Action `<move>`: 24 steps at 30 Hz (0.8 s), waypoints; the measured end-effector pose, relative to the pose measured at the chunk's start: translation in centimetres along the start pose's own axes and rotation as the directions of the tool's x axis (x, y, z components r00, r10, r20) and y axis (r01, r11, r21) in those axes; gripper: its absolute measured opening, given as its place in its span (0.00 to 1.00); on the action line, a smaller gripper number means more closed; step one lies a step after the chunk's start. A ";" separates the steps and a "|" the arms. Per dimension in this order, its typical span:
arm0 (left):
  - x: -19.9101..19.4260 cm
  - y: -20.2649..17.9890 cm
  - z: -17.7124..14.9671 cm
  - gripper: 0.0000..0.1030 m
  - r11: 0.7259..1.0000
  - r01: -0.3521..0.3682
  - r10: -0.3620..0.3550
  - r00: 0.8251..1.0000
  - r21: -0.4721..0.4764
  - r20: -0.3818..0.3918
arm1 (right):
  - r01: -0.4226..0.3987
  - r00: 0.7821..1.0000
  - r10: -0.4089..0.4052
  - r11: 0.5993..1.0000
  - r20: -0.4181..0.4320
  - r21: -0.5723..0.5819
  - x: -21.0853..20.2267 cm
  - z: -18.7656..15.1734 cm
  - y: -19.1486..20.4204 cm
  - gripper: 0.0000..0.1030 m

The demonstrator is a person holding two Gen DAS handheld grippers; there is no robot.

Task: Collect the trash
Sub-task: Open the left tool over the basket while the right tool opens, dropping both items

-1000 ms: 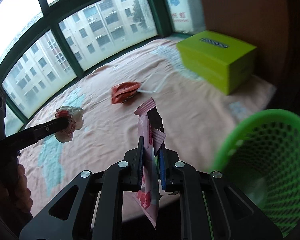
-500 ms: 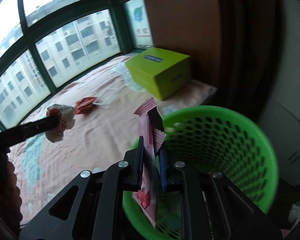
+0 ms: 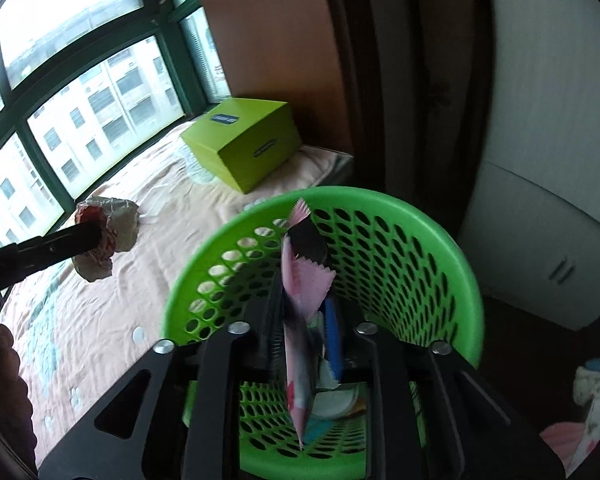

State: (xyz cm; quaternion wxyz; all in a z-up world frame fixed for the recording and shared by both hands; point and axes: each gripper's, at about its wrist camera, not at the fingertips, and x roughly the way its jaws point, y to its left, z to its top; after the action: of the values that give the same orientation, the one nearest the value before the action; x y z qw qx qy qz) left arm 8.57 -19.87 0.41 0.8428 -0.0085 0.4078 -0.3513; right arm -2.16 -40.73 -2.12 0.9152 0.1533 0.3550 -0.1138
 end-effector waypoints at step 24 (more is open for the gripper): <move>3.1 -4.5 -1.2 0.53 0.997 0.052 -0.046 0.994 0.062 -0.095 | 0.004 0.997 -0.009 0.998 0.071 0.062 -2.3 0.0 -2.4 0.65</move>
State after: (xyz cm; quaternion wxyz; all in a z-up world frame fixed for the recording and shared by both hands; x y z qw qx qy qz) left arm 6.42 -24.85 -1.14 0.8139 0.0249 0.4349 -0.3845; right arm -4.61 -42.70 -1.00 0.9217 0.1762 0.3190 -0.1331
